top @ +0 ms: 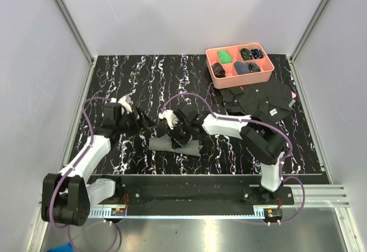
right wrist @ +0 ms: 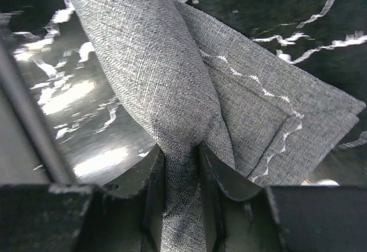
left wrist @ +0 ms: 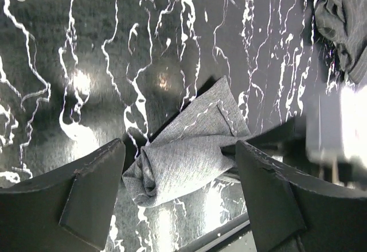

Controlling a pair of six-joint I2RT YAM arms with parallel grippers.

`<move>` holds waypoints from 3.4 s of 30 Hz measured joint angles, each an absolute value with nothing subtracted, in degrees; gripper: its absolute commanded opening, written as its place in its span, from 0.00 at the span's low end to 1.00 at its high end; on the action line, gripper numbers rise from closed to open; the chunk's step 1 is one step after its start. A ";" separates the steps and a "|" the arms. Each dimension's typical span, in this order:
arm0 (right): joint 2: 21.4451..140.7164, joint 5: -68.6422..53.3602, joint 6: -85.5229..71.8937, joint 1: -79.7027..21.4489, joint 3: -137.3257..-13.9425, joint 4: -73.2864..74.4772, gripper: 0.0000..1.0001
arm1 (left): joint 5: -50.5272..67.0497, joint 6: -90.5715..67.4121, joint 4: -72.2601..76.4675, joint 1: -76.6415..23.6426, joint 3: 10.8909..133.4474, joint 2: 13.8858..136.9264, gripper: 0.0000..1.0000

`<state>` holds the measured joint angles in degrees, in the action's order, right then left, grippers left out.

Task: Fold the napkin, place the utensils inside, and roll it up
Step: Roll the napkin with the utensil

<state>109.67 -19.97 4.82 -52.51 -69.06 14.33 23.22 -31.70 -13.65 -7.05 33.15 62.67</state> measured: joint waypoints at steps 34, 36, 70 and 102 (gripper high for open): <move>134.98 -67.31 0.30 -39.24 -90.63 32.71 0.31 | 26.35 -34.28 -1.19 -9.72 22.76 66.17 0.16; 135.68 -68.64 0.01 -38.92 -90.98 32.91 0.35 | 26.44 -34.41 -0.67 -9.78 22.76 67.00 0.09; 105.95 -18.68 5.76 -54.89 -69.04 15.66 0.67 | 29.39 -34.30 -5.08 -9.87 32.71 84.58 0.00; 118.19 -36.34 2.22 -46.57 -75.44 14.39 0.37 | 25.15 -32.38 -12.34 -5.52 35.94 72.25 0.76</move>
